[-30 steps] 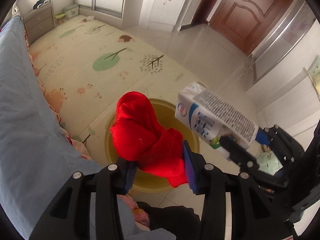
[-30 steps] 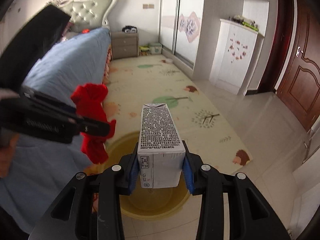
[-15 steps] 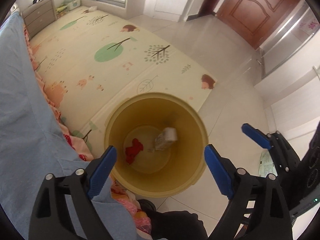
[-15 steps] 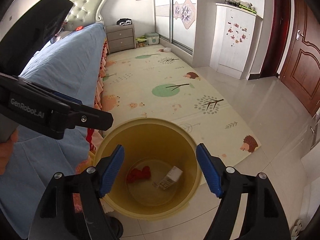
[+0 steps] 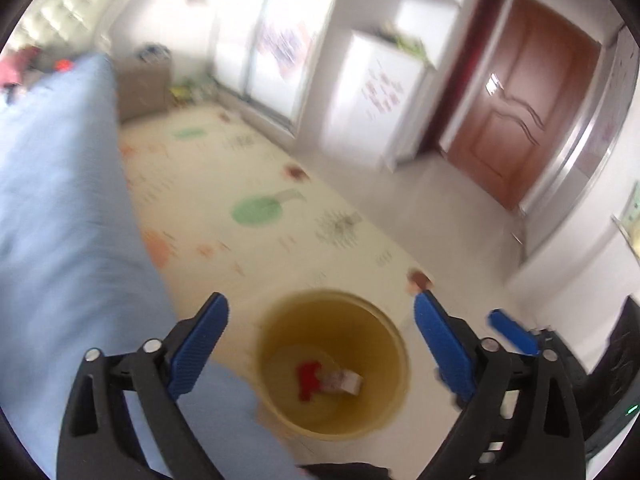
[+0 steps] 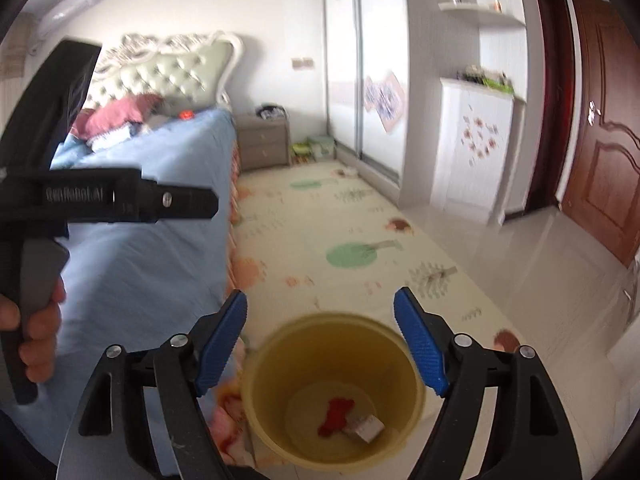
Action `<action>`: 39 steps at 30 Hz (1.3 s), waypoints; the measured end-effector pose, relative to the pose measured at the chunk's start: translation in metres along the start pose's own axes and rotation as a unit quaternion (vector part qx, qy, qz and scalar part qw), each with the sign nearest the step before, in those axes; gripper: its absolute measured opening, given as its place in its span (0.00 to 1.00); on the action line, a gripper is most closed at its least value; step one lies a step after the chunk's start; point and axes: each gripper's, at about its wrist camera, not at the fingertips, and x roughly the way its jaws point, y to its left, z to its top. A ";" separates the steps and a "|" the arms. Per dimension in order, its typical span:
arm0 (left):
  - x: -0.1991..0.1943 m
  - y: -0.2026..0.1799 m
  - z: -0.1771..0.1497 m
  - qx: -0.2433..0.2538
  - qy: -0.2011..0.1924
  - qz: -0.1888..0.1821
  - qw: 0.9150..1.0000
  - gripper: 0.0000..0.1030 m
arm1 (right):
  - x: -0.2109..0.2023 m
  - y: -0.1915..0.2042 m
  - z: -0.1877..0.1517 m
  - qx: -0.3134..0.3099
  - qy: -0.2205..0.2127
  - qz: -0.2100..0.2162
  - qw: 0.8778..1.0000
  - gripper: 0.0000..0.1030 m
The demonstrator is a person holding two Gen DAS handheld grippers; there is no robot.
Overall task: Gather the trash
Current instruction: 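Move both tools back over the items on the bed, then grasp the blue and white sock with the left tool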
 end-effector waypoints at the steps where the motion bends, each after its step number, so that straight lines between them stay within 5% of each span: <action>1: -0.019 0.004 -0.002 0.002 -0.023 0.012 1.000 0.94 | -0.009 0.011 0.005 -0.008 -0.020 0.009 1.000 0.77; 6: -0.116 0.036 -0.023 0.006 -0.129 0.086 0.988 0.96 | -0.046 0.059 0.026 -0.018 -0.087 0.067 0.994 0.89; 10: -0.184 0.068 -0.047 -0.005 -0.174 0.152 0.973 0.96 | -0.065 0.101 0.036 -0.020 -0.122 0.111 0.986 0.93; 16: -0.253 0.122 -0.079 -0.045 -0.181 0.235 0.954 0.96 | -0.079 0.174 0.038 -0.035 -0.137 0.173 0.975 0.93; 20: -0.283 0.155 -0.103 -0.071 -0.187 0.281 0.939 0.96 | -0.085 0.226 0.032 -0.063 -0.138 0.177 0.972 0.93; 29: -0.321 0.210 -0.148 -0.122 -0.186 0.305 0.926 0.96 | -0.079 0.291 0.029 -0.079 -0.102 0.231 0.964 0.92; 39: -0.306 0.243 -0.163 -0.163 -0.159 0.288 0.930 0.96 | -0.053 0.311 0.029 -0.074 -0.017 0.261 0.962 0.92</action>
